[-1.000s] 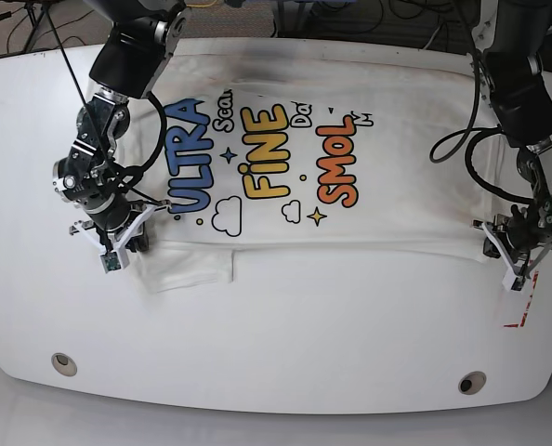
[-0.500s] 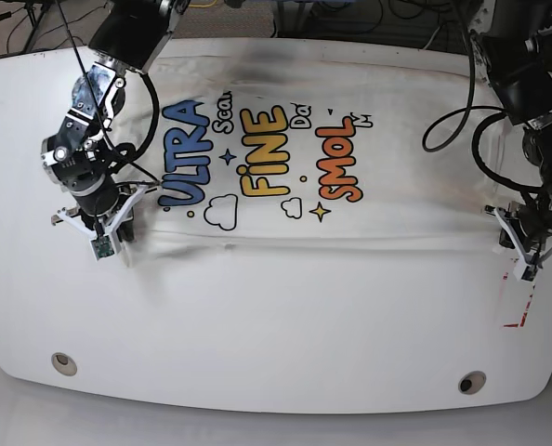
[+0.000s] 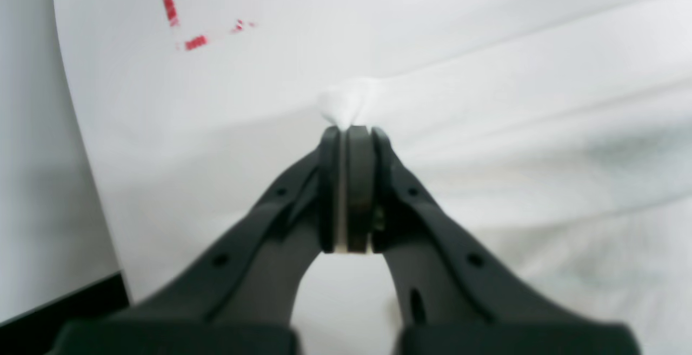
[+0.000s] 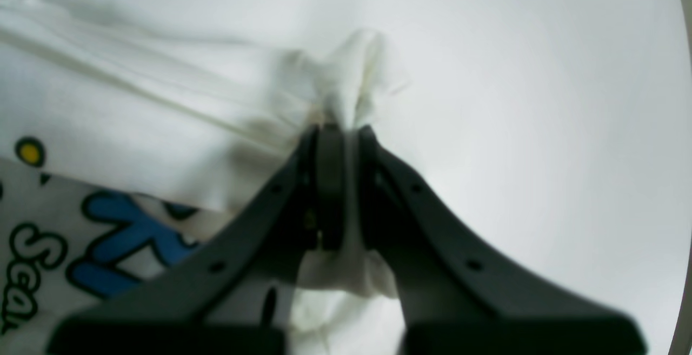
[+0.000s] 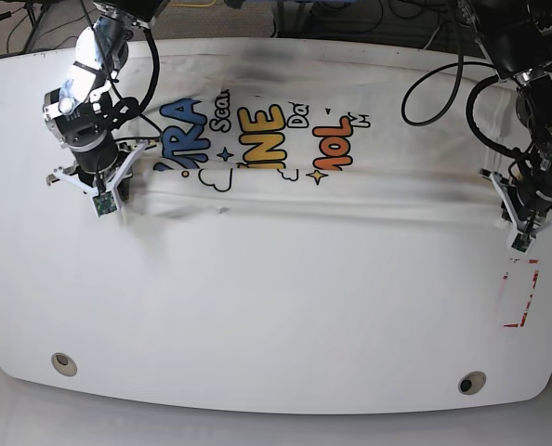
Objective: Layout the t-shirt on the table in an organized manner, then fold the t-shirt properly
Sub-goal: 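Lift the hem with both grippers and carry it over toward the collar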
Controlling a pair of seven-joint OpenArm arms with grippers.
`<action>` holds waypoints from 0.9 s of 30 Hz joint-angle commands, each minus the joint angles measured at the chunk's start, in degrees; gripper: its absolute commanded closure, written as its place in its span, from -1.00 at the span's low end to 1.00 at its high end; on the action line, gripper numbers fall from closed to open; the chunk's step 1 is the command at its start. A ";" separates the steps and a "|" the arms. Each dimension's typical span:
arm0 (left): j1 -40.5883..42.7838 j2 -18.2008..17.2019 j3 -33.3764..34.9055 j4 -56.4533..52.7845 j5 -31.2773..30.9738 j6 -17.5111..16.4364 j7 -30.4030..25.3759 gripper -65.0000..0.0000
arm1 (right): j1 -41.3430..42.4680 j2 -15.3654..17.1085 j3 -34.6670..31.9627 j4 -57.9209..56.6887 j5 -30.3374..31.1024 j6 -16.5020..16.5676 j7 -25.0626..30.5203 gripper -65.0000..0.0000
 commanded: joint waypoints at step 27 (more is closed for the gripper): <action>11.98 -1.10 -0.26 3.45 0.88 0.38 -0.36 1.00 | -10.67 0.22 0.21 1.28 0.08 -0.53 0.80 0.89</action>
